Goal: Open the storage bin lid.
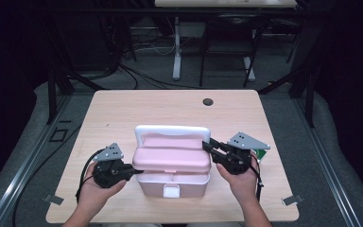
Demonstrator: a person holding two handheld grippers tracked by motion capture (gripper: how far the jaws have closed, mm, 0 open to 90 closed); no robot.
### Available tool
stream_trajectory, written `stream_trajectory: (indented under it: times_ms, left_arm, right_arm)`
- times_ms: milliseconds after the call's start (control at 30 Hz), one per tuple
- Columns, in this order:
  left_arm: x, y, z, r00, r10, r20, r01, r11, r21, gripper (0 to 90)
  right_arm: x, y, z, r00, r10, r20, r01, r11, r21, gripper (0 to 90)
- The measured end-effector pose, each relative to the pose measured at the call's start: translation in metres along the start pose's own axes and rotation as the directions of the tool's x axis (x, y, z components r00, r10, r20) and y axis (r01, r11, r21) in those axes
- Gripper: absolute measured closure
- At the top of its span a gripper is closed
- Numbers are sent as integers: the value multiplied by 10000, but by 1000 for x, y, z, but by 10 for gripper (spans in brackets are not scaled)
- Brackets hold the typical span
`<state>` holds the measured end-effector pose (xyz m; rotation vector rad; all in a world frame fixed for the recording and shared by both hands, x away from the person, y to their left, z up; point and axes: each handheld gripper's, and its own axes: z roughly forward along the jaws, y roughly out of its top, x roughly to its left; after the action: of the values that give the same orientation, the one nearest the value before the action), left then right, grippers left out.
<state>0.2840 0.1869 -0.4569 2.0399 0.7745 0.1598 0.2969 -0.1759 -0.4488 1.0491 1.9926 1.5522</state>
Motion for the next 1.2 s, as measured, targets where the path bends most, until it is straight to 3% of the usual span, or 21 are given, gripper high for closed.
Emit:
stream_trajectory:
  times_ms: [233,367,733,967,1200]
  left_arm:
    - [0,2,0,10000,32,15,-32,10000,51,900]
    - [-1,2,0,10000,41,-18,-41,10000,90,900]
    - [0,7,-3,10000,89,-26,-89,10000,-6,900]
    - [1,19,-8,9998,174,-79,-176,9996,-216,900]
    - [4,29,-11,10000,91,-42,-92,9996,-266,900]
  right_arm:
    - [-2,0,0,10000,76,-54,-76,10000,15,736]
    - [-4,0,-1,9997,204,117,-203,9998,-78,681]
    - [-8,2,-11,9992,304,266,-296,9992,-275,695]
    - [-7,1,-26,9986,208,491,-180,9982,-566,737]
    - [-10,-1,-34,9969,346,707,-315,9985,-449,760]
